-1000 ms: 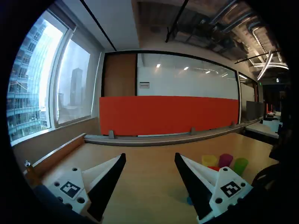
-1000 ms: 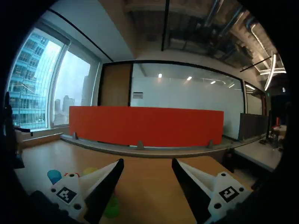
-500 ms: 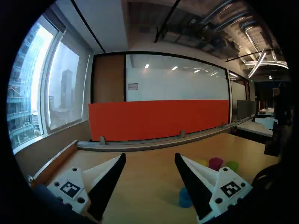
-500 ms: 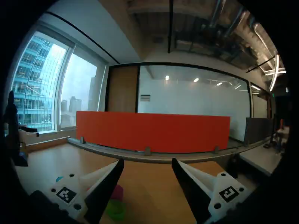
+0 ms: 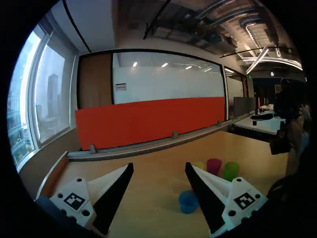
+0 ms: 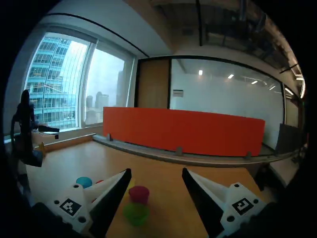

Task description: Pour water

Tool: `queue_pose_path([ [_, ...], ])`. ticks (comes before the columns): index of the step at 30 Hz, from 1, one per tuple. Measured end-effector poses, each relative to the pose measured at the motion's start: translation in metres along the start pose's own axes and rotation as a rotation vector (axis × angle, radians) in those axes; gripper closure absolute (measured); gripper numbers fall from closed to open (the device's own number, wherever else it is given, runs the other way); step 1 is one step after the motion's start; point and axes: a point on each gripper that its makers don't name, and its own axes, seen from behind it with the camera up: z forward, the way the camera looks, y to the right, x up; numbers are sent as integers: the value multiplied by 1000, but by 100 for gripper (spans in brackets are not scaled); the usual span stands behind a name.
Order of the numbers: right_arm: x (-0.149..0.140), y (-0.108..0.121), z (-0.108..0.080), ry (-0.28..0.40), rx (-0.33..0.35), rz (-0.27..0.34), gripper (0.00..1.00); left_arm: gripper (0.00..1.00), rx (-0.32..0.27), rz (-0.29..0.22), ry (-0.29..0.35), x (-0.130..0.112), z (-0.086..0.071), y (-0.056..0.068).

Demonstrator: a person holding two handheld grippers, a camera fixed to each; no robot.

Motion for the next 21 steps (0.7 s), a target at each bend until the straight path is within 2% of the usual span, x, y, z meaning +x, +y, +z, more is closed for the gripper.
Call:
queue_pose_path([
  [6, -11, -14, -1, -50, 82, -11, 1, 3, -52, 32, -35, -12, 1, 10],
  [12, -18, -21, -2, -86, 132, -9, 1, 3, -106, 39, -74, -25, 4, 21],
  [21, -44, -27, 0, -148, 185, -10, 1, 3, -147, 41, -135, -51, 8, 28],
])
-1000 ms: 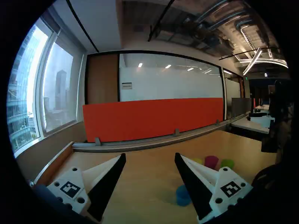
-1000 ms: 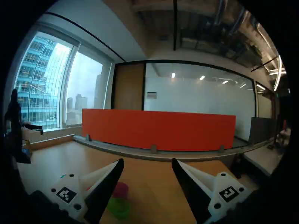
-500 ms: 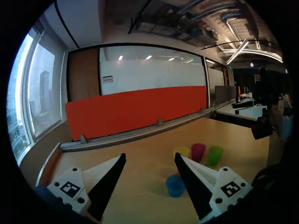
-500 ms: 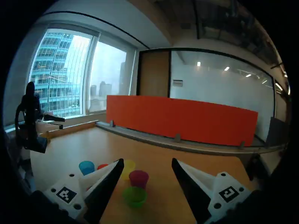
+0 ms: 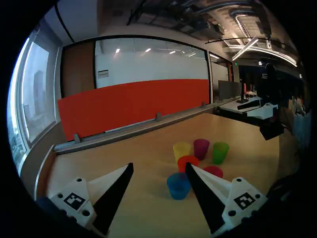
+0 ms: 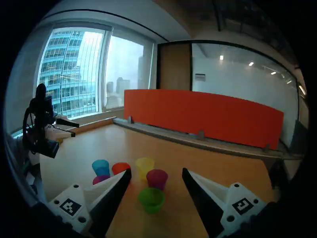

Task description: Pour water

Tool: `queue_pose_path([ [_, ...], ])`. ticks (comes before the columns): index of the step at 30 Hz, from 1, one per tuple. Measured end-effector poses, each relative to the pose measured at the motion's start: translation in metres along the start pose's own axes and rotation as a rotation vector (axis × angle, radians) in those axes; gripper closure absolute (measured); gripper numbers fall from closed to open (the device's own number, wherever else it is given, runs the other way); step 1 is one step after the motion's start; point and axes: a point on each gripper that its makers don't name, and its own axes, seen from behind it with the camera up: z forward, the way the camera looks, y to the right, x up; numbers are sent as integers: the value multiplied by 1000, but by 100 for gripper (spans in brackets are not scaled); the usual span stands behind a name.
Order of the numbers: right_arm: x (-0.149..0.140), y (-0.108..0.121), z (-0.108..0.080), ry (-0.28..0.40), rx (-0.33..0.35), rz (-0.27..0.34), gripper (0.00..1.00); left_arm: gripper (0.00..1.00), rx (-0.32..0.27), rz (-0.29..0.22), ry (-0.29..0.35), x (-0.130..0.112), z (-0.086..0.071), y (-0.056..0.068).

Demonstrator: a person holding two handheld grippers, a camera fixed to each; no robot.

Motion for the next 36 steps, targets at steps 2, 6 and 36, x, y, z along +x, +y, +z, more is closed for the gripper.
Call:
queue_pose_path([
  [2, -7, 0, 2, -16, 5, -5, 1, 3, -8, 7, -14, -6, 3, 2],
  [6, -23, 0, 8, -50, 13, -17, 1, 3, -24, 22, -37, -16, 8, 6],
  [36, -113, -8, 42, -242, 74, -38, 1, 2, -172, 67, -252, -102, 46, 43],
])
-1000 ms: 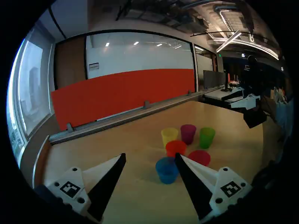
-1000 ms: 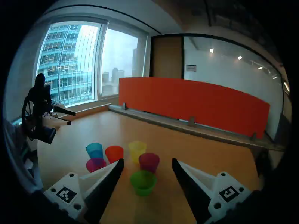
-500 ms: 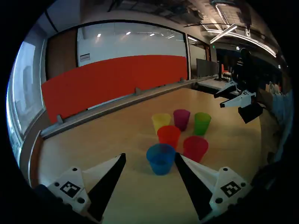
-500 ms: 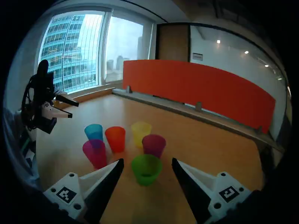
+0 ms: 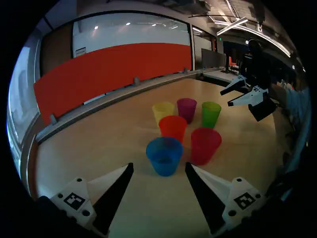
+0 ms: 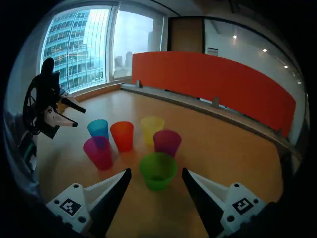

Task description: Pour water

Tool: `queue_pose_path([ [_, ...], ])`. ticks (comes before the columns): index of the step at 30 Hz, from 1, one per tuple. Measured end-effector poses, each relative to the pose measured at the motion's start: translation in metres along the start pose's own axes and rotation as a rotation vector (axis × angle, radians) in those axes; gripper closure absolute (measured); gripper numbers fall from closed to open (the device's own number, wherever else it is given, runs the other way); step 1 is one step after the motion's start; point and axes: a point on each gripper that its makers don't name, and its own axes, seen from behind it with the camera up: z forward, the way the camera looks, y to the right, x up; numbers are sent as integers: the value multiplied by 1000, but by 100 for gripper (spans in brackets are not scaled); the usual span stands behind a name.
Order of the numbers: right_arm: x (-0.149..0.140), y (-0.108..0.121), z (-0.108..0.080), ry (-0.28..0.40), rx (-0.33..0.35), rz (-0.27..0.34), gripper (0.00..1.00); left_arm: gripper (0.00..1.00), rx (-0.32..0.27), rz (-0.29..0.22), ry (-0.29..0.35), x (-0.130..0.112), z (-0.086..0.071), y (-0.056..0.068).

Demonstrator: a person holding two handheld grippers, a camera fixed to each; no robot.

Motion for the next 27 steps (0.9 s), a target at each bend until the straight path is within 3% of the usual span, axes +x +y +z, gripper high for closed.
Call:
queue_pose_path([
  [12, -16, 0, 16, -44, 10, -4, 1, 3, -52, 16, -81, -18, 26, 3],
  [27, -36, 4, 39, -99, 16, -7, 1, 3, -110, -10, -110, -17, 53, 11],
])
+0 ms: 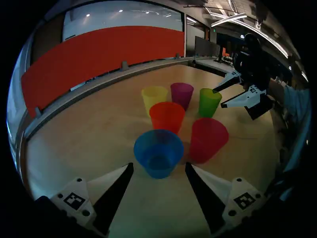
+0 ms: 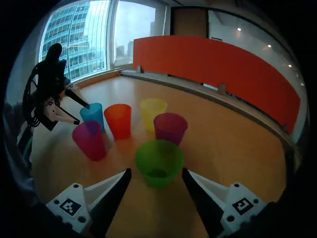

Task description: Pour water

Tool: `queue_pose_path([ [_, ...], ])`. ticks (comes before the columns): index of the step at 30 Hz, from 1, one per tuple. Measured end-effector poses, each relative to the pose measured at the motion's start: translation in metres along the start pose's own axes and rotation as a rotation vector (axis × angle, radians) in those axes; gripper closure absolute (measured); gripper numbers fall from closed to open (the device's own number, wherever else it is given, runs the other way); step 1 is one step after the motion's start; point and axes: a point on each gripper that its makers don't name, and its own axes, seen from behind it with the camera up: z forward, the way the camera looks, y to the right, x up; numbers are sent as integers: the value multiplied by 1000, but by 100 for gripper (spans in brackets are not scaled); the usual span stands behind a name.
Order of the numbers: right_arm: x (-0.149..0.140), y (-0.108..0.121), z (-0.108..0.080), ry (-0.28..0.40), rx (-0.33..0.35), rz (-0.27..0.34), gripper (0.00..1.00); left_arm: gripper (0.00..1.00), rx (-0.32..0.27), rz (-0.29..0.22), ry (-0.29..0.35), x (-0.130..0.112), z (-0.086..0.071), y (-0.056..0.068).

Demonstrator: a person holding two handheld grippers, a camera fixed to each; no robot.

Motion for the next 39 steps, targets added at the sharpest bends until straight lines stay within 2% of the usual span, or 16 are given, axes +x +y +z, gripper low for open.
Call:
queue_pose_path([
  [9, -1, 2, 8, -5, 4, 7, 1, 3, -22, 2, -7, 5, 13, 4],
  [21, 1, 4, 13, -7, 4, 1, 0, 3, -34, -9, -8, 12, 27, 2],
  [30, 1, 6, 14, -6, 6, 5, 0, 3, -22, -5, -12, 13, 32, -2],
  [34, 1, 6, 15, -6, 6, 6, 0, 11, -10, 4, -16, 13, 33, -4],
  [39, 1, 6, 16, -5, 8, 4, 0, 13, -7, 9, -21, 13, 34, -4],
])
